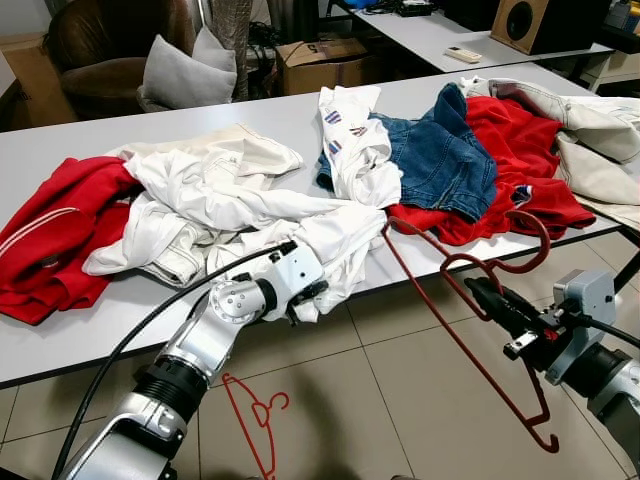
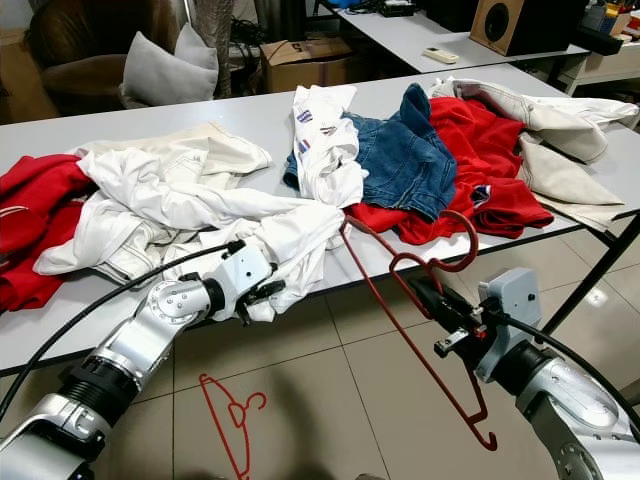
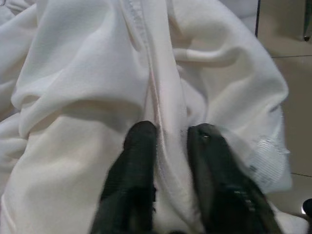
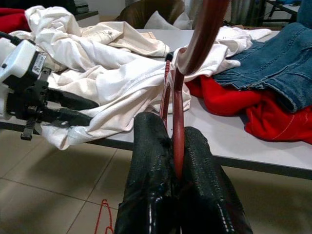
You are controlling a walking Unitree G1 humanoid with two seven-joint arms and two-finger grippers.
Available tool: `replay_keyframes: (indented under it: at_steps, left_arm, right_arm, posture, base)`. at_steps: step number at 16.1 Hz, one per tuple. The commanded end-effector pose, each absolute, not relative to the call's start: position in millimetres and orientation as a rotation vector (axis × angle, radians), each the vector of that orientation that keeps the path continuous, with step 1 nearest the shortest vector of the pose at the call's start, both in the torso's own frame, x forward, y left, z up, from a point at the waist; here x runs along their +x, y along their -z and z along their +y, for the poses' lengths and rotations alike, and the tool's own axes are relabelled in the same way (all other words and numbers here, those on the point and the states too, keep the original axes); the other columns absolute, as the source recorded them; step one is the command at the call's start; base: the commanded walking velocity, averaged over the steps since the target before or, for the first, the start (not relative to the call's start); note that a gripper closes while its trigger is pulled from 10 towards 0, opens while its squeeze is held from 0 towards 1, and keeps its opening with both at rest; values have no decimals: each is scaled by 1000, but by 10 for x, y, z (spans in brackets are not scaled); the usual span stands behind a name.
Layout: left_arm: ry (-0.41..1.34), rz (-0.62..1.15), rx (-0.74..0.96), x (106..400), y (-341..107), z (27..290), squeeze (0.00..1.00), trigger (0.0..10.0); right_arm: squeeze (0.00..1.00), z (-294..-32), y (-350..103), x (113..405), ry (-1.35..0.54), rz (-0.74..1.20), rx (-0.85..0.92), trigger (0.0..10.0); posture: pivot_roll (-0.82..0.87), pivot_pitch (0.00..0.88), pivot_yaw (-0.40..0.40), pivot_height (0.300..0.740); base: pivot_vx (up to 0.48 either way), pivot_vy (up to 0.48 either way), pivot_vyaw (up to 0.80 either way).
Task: Hang hanger
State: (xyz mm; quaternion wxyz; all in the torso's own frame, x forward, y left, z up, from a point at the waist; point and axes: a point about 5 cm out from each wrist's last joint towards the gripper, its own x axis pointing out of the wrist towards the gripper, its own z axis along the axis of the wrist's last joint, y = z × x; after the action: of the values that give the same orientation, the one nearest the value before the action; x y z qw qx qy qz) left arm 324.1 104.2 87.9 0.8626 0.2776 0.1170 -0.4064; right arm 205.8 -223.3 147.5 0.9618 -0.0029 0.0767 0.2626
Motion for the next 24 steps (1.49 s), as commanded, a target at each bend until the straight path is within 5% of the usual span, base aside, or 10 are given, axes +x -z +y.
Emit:
replay_keyframes:
  at_steps: [1,13,20,24]
  left_arm:
    - [848,248,595,3259,-898,1087,0,0]
    - [936,174,560,3155,-1147,1180,0,0]
    - [984,25,231,3262,-1772,1320,0,0]
    - [946,99,425,3285,-1687,1442,0,0]
  right_arm:
    - [0,-2203,-1531,2048,-557,133,-22,10000]
    - [0,-2170,-1489,2042,-581,152,-31,10000]
    - [0,-2185,-1308,1975,-572,250,-114,10000]
    - [0,-2155,-1574,1696,-742,177,-18,10000]
  posture:
    - [-265,0,52,710]
    - [-255,0,45,710]
    - [-260,0,78,710]
    - [-262,0,87,710]
  base:
    - [0,0,0]
    - [0,0,0]
    - [0,0,0]
    - [0,0,0]
